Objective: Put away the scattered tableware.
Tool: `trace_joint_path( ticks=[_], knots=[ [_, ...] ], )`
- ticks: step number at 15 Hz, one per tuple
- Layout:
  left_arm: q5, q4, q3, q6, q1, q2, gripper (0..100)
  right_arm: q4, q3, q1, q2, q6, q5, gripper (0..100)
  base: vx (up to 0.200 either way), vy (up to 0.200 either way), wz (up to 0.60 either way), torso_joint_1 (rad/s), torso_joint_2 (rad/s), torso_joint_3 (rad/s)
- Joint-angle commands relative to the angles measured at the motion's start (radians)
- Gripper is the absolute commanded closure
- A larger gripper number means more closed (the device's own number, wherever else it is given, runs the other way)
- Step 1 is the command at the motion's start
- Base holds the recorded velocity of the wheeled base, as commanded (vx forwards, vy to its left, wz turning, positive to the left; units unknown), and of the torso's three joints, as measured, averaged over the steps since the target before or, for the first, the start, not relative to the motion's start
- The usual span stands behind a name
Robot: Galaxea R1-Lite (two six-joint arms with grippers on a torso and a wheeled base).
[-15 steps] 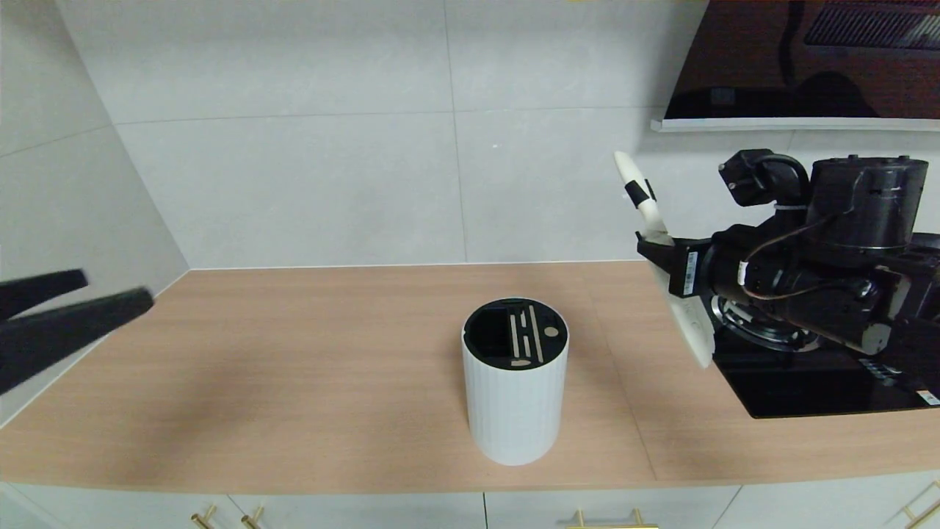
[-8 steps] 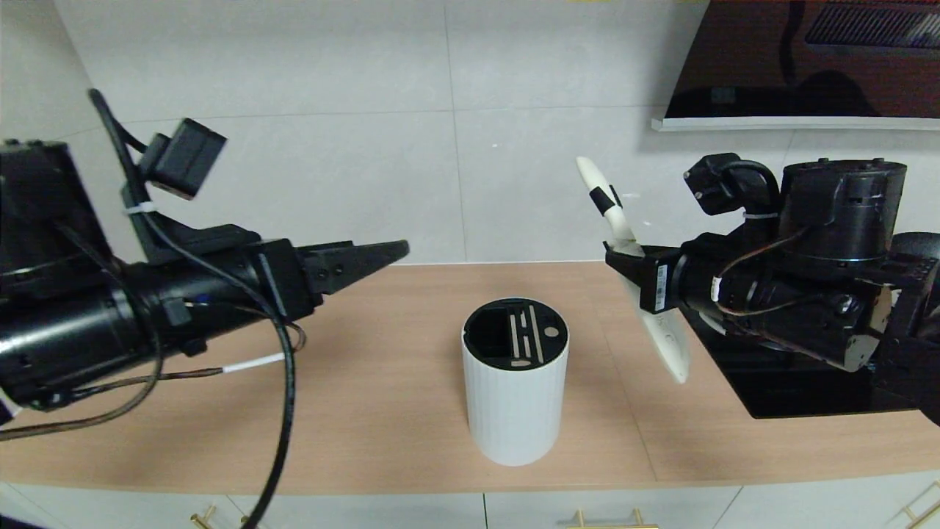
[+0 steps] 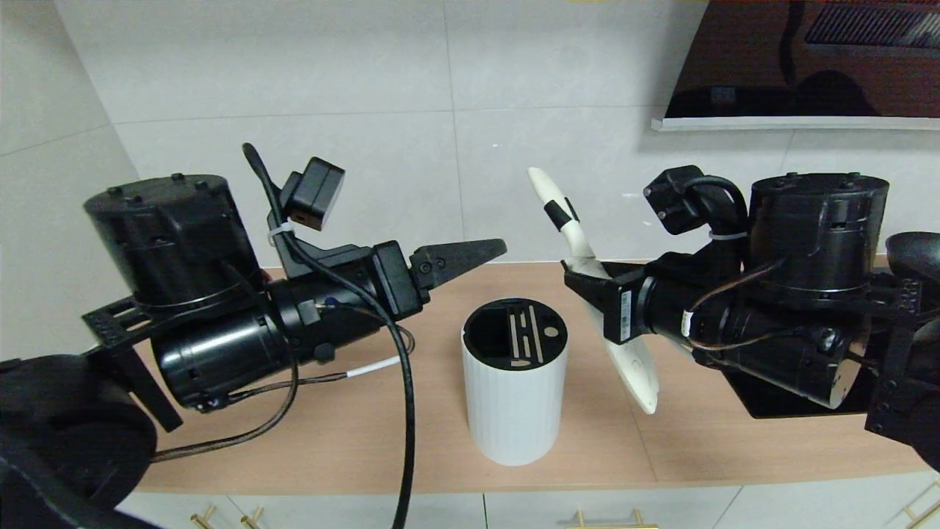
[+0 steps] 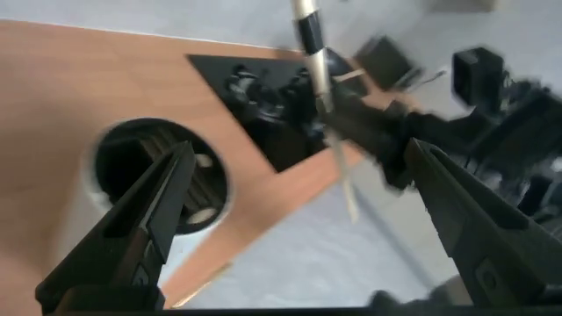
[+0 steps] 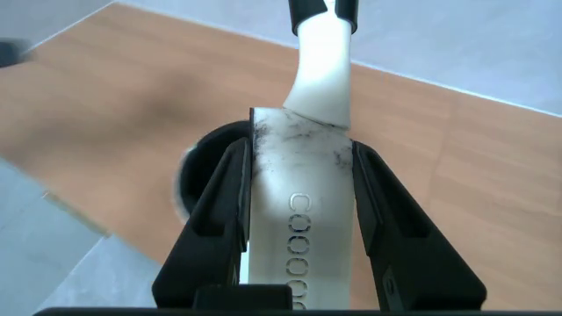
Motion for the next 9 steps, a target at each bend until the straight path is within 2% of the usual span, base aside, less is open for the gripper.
trace_joint_path(
  ticks=[1,3,4,6,9],
  knots=[
    [0.03,-0.088,-0.005,-0.001,-0.036,0.098,0,-0.001,0.002,0.038,0.02,0.004,-0.001,100,0.0,0.0,0.0,0.0,0.0,0.0],
    [0.091,-0.186,-0.017,-0.002,-0.056,0.156,0,-0.001,0.011,0.061,0.023,0.004,-0.001,100,0.0,0.0,0.0,0.0,0.0,0.0],
    [0.114,-0.198,-0.018,-0.002,-0.067,0.166,0,-0.004,0.019,0.072,0.024,0.004,-0.001,100,0.0,0.0,0.0,0.0,0.0,0.0],
    [0.123,-0.198,-0.028,-0.007,-0.077,0.164,0,-0.03,0.025,0.09,0.035,0.006,-0.003,100,0.0,0.0,0.0,0.0,0.0,0.0],
    [0.122,-0.201,-0.032,-0.036,-0.08,0.167,0,-0.058,0.039,0.115,0.041,0.006,-0.003,100,0.0,0.0,0.0,0.0,0.0,0.0]
  ],
)
